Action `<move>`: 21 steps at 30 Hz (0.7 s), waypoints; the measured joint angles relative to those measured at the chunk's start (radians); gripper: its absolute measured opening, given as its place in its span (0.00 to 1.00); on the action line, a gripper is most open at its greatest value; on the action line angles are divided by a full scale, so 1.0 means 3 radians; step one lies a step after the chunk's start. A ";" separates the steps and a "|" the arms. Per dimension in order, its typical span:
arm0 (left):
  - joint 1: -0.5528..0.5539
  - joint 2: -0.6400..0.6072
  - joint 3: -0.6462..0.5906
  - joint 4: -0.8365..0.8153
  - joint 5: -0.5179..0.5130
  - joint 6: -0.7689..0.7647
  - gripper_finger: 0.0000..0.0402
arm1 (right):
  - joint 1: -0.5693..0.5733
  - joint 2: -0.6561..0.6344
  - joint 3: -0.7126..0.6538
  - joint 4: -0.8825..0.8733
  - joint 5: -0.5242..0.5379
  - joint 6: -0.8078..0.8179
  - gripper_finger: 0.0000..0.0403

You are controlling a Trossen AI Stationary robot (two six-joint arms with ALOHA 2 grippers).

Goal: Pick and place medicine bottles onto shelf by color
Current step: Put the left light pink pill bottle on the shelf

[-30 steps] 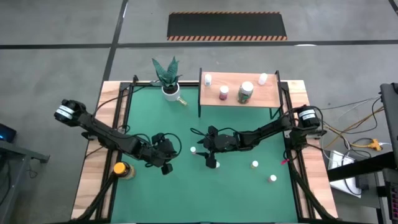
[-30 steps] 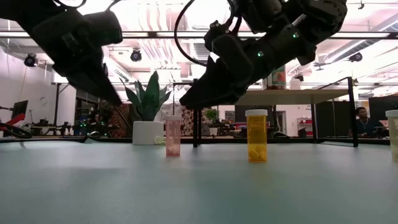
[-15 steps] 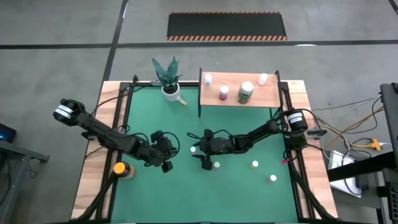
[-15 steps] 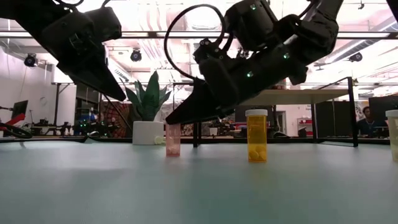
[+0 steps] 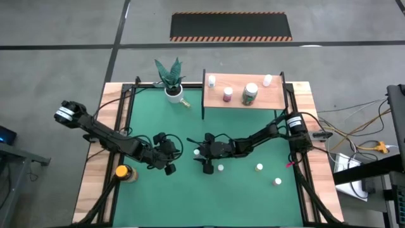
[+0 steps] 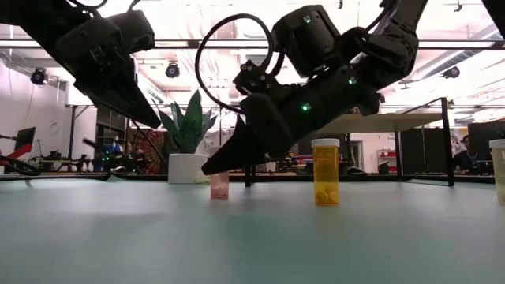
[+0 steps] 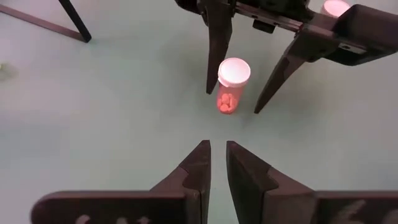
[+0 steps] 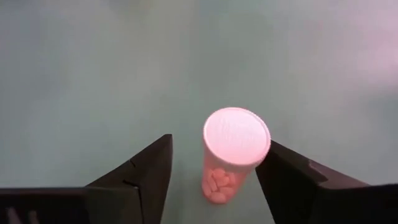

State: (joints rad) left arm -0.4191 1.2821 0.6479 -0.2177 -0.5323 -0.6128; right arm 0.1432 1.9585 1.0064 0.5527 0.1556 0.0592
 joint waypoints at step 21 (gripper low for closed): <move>0.0000 -0.0002 0.0048 0.0006 -0.0170 0.0154 0.08 | 0.0000 -0.0351 -0.0004 -0.0480 -0.0005 -0.0143 0.22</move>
State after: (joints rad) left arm -0.4191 1.2814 0.6624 -0.2159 -0.5833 -0.5667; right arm 0.1433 1.8533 1.0054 0.4088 0.1541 0.0165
